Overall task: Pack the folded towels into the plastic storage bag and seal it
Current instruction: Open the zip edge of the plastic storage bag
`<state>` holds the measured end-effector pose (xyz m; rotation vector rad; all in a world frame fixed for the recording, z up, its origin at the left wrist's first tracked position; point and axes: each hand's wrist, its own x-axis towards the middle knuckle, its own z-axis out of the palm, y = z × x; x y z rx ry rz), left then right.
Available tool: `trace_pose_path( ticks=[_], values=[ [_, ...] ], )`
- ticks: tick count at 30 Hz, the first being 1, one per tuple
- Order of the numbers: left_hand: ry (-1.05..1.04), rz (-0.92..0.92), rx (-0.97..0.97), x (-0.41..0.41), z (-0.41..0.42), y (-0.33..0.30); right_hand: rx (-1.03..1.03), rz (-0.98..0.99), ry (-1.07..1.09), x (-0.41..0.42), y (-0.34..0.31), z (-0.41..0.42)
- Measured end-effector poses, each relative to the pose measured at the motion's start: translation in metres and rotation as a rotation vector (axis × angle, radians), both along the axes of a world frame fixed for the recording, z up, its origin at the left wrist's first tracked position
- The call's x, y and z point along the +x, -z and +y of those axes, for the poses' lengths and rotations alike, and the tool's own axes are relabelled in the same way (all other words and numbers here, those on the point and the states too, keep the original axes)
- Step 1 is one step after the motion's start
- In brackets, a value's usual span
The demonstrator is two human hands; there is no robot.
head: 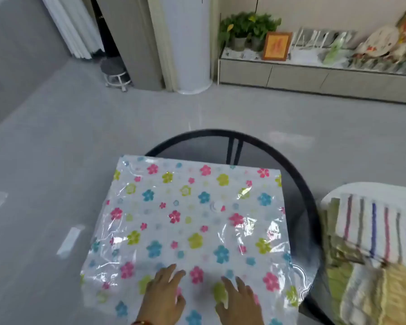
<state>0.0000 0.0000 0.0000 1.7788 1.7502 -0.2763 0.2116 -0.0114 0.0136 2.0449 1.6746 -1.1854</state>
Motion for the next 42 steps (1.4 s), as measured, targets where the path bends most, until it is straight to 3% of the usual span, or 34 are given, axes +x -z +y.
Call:
trace_pose_path(
  ticks=[1, 3, 9, 16, 20, 23, 26, 30, 34, 38, 42],
  values=[
    [0.024, 0.023, -0.03, 0.003, -0.006, 0.021, -0.058, -0.001, -0.081, -0.001, 0.014, -0.002],
    [0.067, 0.101, 0.029, 0.006, -0.016, 0.068, 0.026, -0.054, -0.107, -0.001, 0.068, -0.021],
    [0.194, 0.158, 0.387, 0.01, -0.008, 0.161, 0.46, -0.185, -0.189, 0.009, 0.165, -0.014],
    [0.188, 0.113, 0.599, 0.015, 0.01, 0.19, 0.674, -0.267, -0.14, 0.018, 0.199, 0.0],
    [0.197, -0.058, 0.713, 0.009, 0.005, 0.191, 0.76, -0.245, -0.14, 0.018, 0.2, 0.001],
    [0.222, -0.139, 0.864, 0.007, 0.007, 0.195, 0.927, -0.166, -0.266, 0.022, 0.196, -0.007],
    [0.205, -0.188, 0.951, 0.012, 0.004, 0.188, 0.855, -0.025, -0.491, 0.028, 0.188, -0.02],
    [0.33, -0.187, 0.947, 0.013, -0.007, 0.181, 0.786, 0.07, -0.506, 0.021, 0.179, -0.033],
    [0.422, -0.295, 0.763, 0.002, -0.023, 0.173, 0.81, 0.038, -0.46, 0.013, 0.174, -0.045],
    [0.627, -0.142, 0.568, -0.014, -0.023, 0.149, 0.751, 0.014, -0.464, 0.012, 0.152, -0.041],
    [0.689, -0.076, 0.504, -0.011, -0.006, 0.132, 0.733, -0.073, -0.604, 0.013, 0.145, -0.032]
  ],
)
